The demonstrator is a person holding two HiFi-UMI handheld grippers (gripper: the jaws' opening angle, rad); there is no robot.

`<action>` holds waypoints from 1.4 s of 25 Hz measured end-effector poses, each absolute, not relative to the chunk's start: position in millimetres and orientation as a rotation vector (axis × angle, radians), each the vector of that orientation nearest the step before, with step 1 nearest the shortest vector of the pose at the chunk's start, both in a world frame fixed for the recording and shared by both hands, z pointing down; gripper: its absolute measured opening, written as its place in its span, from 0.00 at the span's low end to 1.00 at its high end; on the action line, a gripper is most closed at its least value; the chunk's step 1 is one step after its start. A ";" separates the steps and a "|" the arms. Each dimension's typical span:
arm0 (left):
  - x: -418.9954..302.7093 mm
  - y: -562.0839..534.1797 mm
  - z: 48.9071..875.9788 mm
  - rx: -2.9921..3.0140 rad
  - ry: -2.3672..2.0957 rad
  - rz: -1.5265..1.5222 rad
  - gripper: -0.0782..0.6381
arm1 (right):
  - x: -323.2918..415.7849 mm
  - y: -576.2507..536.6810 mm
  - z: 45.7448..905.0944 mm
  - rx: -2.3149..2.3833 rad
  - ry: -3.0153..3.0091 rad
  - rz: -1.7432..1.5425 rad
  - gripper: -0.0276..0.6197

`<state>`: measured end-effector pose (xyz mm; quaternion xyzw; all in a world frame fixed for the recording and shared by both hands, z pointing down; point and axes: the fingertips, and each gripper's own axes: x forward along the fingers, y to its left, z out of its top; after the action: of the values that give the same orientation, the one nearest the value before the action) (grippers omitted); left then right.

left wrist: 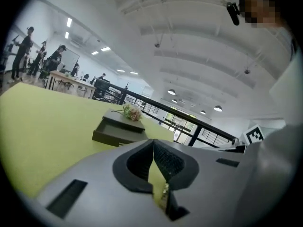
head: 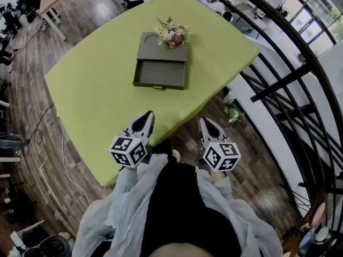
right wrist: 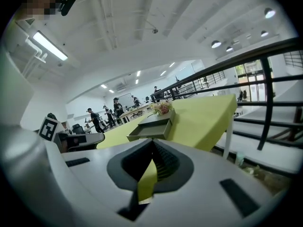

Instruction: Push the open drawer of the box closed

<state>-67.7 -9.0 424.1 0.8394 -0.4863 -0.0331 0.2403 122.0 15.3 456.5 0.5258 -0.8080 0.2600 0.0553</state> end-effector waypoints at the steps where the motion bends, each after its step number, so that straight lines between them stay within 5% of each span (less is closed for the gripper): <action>1: -69.8 -9.7 425.0 2.266 -1.322 -0.118 0.13 | 118.8 15.2 457.9 1.587 -2.455 0.797 0.05; 17: -76.0 -67.7 455.5 1.753 -1.079 -0.614 0.14 | 95.2 -16.1 472.3 1.505 -2.450 0.839 0.05; 21: -72.7 -79.3 454.9 1.580 -0.913 -0.781 0.37 | 87.7 -24.9 477.7 1.491 -2.440 0.872 0.05; 35: -81.5 -118.7 508.0 1.276 -0.858 -0.906 0.42 | 85.0 -52.7 488.6 1.497 -2.398 0.925 0.05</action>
<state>-81.5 -118.7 508.0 0.5567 -0.3743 -0.3954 0.6274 85.0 -52.7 488.6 0.5016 -0.8033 0.3100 0.0833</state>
